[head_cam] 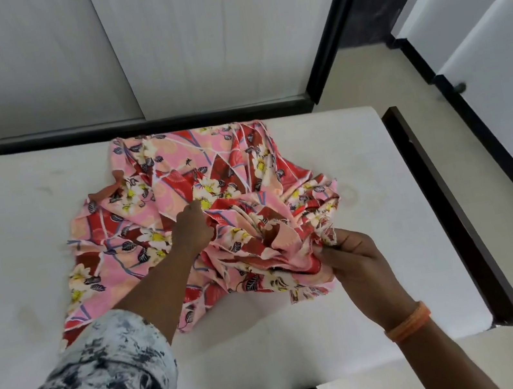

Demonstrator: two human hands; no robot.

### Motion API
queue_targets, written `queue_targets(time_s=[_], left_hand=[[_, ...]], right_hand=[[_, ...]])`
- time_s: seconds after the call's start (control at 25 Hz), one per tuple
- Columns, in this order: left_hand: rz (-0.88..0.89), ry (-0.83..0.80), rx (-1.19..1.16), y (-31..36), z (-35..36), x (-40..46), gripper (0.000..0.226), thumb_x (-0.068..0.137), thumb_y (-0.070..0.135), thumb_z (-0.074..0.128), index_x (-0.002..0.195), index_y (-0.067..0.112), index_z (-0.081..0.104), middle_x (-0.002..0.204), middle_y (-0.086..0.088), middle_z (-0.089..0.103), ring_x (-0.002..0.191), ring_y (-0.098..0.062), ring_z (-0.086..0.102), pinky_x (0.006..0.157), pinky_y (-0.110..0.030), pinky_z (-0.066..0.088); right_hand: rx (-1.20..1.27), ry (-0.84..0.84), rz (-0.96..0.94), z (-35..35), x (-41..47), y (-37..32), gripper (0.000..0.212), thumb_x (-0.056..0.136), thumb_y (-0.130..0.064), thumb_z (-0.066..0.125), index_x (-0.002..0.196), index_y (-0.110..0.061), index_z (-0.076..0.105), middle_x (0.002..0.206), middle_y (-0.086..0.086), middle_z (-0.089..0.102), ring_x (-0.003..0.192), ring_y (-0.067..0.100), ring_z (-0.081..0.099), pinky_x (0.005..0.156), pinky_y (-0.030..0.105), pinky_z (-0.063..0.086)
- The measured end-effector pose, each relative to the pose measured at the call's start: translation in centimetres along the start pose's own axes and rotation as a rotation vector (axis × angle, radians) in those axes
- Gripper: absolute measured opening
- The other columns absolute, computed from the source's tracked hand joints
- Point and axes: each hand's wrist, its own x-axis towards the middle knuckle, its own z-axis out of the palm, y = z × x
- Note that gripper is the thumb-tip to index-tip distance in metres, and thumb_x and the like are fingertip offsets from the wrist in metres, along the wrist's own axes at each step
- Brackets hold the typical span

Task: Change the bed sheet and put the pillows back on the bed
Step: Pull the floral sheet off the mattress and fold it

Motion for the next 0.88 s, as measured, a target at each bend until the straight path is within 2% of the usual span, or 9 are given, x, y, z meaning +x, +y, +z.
queue_targets(time_s=[0.12, 0.24, 0.32, 0.44, 0.52, 0.6, 0.72, 0.8, 0.88], left_hand=[[0.102, -0.080, 0.195, -0.6, 3.0, 2.8, 0.070, 0.082, 0.018, 0.071, 0.141, 0.005, 0.036, 0.134, -0.020, 0.048, 0.121, -0.040, 0.049, 0.093, -0.051, 0.048], [0.047, -0.096, 0.182, 0.1, 5.2, 4.7, 0.070, 0.082, 0.027, 0.072, 0.140, 0.007, 0.039, 0.132, -0.019, 0.050, 0.121, -0.040, 0.049, 0.092, -0.049, 0.047], [-0.020, -0.095, 0.065, 1.8, 5.8, 5.7, 0.052, 0.085, 0.028, 0.067, 0.128, 0.005, 0.052, 0.123, -0.018, 0.059, 0.114, -0.039, 0.055, 0.086, -0.044, 0.047], [-0.123, 0.030, -0.149, 5.0, 5.2, 6.0, 0.027, 0.087, 0.018, 0.052, 0.100, -0.001, 0.066, 0.106, -0.022, 0.067, 0.097, -0.038, 0.061, 0.074, -0.037, 0.045], [-0.172, 0.125, -0.208, 6.5, 3.0, 5.8, 0.027, 0.090, 0.016, 0.047, 0.098, -0.002, 0.066, 0.107, -0.022, 0.066, 0.098, -0.038, 0.061, 0.074, -0.036, 0.043], [-0.182, 0.210, -0.161, 6.8, -0.4, 5.7, 0.028, 0.093, 0.015, 0.046, 0.107, -0.002, 0.064, 0.114, -0.022, 0.061, 0.102, -0.040, 0.060, 0.076, -0.040, 0.044], [-0.180, 0.348, -0.079, 6.6, -7.0, 5.0, 0.030, 0.094, 0.013, 0.044, 0.115, -0.004, 0.060, 0.124, -0.022, 0.053, 0.106, -0.041, 0.057, 0.082, -0.044, 0.047], [-0.181, 0.419, -0.038, 6.4, -11.9, 4.1, 0.029, 0.094, 0.009, 0.045, 0.115, -0.005, 0.058, 0.128, -0.024, 0.049, 0.106, -0.044, 0.058, 0.085, -0.046, 0.048], [-0.134, 0.380, 0.050, 6.3, -16.2, 3.0, 0.028, 0.092, 0.007, 0.048, 0.113, -0.008, 0.060, 0.125, -0.026, 0.051, 0.105, -0.045, 0.060, 0.086, -0.045, 0.049]], right_hand=[[0.142, 0.034, 0.099, -1.3, 0.7, 0.4, 0.028, 0.086, -0.007, 0.053, 0.104, -0.001, 0.074, 0.113, 0.023, 0.069, 0.110, 0.039, 0.064, 0.088, 0.044, 0.055], [0.200, 0.085, 0.132, -3.5, 0.7, 0.5, 0.027, 0.080, -0.006, 0.052, 0.086, -0.006, 0.078, 0.094, 0.017, 0.073, 0.097, 0.032, 0.069, 0.083, 0.037, 0.056], [0.173, 0.121, 0.142, -4.7, 0.7, 0.3, 0.029, 0.079, -0.005, 0.049, 0.079, -0.007, 0.077, 0.086, 0.014, 0.073, 0.091, 0.031, 0.069, 0.082, 0.038, 0.056], [0.151, 0.162, 0.095, -5.9, 0.8, -0.4, 0.029, 0.084, -0.004, 0.048, 0.080, -0.006, 0.077, 0.085, 0.015, 0.073, 0.088, 0.030, 0.070, 0.078, 0.036, 0.057], [0.103, 0.237, 0.027, -6.8, 1.0, -1.2, 0.034, 0.091, -0.003, 0.044, 0.085, -0.005, 0.077, 0.090, 0.020, 0.073, 0.089, 0.034, 0.071, 0.078, 0.035, 0.057], [0.075, 0.366, -0.027, -8.2, 1.5, -2.3, 0.032, 0.092, -0.005, 0.044, 0.083, 0.000, 0.074, 0.092, 0.026, 0.070, 0.088, 0.040, 0.068, 0.082, 0.040, 0.055], [0.090, 0.579, -0.136, -10.5, 2.1, -5.5, 0.021, 0.089, -0.008, 0.050, 0.073, -0.001, 0.062, 0.080, 0.023, 0.061, 0.077, 0.034, 0.060, 0.081, 0.046, 0.048], [0.059, 0.661, -0.255, -11.1, 2.7, -8.3, 0.021, 0.092, -0.007, 0.049, 0.075, -0.004, 0.062, 0.075, 0.015, 0.061, 0.068, 0.023, 0.060, 0.069, 0.034, 0.051], [0.012, 0.729, -0.407, -10.8, 3.7, -11.6, 0.021, 0.095, -0.002, 0.047, 0.079, -0.006, 0.061, 0.078, 0.014, 0.059, 0.067, 0.016, 0.060, 0.062, 0.024, 0.051]])
